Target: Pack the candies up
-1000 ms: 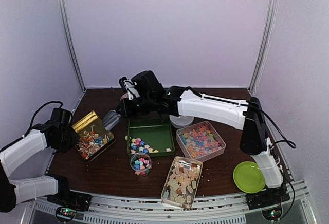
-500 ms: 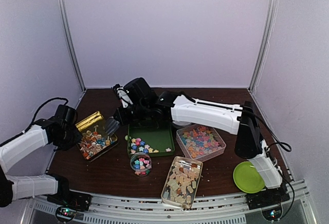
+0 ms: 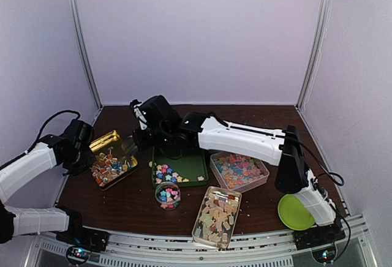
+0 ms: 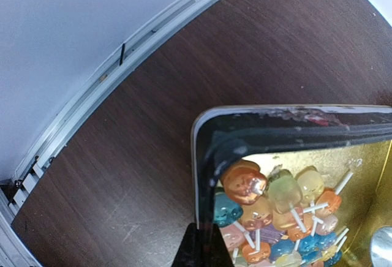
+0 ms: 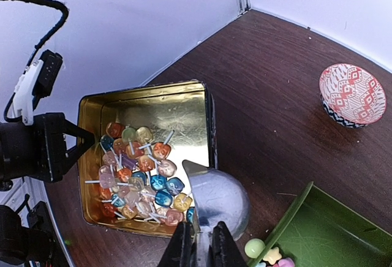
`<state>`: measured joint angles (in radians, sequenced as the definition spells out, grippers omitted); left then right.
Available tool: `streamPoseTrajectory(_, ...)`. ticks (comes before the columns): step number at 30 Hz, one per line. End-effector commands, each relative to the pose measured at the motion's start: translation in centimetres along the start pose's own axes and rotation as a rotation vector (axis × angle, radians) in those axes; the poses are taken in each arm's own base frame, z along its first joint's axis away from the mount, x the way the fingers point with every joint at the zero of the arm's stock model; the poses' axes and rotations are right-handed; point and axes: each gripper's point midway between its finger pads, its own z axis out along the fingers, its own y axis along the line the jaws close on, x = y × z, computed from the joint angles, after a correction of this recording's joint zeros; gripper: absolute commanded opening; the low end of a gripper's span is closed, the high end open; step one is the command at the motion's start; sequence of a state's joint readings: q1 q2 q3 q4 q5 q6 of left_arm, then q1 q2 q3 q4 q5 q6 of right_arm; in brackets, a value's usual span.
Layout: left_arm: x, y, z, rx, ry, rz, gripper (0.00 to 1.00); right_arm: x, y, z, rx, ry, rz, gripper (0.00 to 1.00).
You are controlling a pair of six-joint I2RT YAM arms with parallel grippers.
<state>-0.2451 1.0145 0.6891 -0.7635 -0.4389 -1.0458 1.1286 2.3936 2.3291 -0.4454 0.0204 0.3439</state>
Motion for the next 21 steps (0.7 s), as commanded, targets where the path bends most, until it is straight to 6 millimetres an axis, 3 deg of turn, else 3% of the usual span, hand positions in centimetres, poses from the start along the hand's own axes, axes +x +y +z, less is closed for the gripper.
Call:
streamPoseTrajectory(1,-2.2,-1.7,-1.7,0.057,-0.066,-0.053,0.0,0.9,-1.6,1.4,0.09,-0.002,-0.01,0.0)
streamPoseTrajectory(13,-2.9,-1.6,-3.1,0.073,-0.086,-0.084,0.0,3.7,-2.9,2.2,0.196,0.065,-0.019,0.0)
streamPoseTrajectory(21,-2.5,-2.0,-2.9,0.09,-0.072,-0.1,0.0,6.9,-0.3,3.1,0.05,0.187,0.098,0.0)
